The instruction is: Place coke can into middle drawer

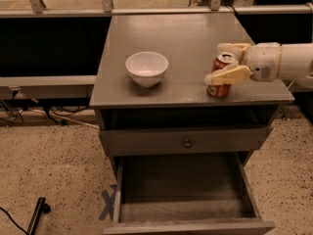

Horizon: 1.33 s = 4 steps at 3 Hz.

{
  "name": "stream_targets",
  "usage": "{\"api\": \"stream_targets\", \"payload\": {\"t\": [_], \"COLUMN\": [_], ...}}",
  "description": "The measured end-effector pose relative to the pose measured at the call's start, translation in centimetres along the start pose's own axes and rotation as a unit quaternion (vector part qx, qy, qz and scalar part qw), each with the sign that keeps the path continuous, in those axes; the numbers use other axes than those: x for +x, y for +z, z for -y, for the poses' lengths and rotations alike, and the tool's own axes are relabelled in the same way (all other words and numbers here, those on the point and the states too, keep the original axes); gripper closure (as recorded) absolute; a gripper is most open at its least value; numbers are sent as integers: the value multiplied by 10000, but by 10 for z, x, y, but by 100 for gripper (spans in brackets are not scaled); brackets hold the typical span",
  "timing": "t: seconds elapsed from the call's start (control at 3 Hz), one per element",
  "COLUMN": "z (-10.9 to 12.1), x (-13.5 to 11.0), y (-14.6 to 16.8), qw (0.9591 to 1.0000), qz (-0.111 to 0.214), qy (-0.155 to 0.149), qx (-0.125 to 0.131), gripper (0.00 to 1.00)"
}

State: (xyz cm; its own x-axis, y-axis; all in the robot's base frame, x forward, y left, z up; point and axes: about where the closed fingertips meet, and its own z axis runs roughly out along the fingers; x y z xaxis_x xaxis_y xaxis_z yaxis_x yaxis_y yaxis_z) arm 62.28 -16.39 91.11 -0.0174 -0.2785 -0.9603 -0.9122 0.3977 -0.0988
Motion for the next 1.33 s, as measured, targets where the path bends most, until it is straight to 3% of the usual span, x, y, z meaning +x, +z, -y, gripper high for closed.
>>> {"api": "stream_targets", "payload": {"t": [0.67, 1.0, 1.33], "z": [2, 3, 3], "x": [14, 12, 12], "y": [11, 10, 10], "qw": [9992, 9992, 9992], "qz": [381, 381, 381], "qy": [99, 99, 99], "qx": [77, 77, 77], "gripper": [63, 86, 100]}}
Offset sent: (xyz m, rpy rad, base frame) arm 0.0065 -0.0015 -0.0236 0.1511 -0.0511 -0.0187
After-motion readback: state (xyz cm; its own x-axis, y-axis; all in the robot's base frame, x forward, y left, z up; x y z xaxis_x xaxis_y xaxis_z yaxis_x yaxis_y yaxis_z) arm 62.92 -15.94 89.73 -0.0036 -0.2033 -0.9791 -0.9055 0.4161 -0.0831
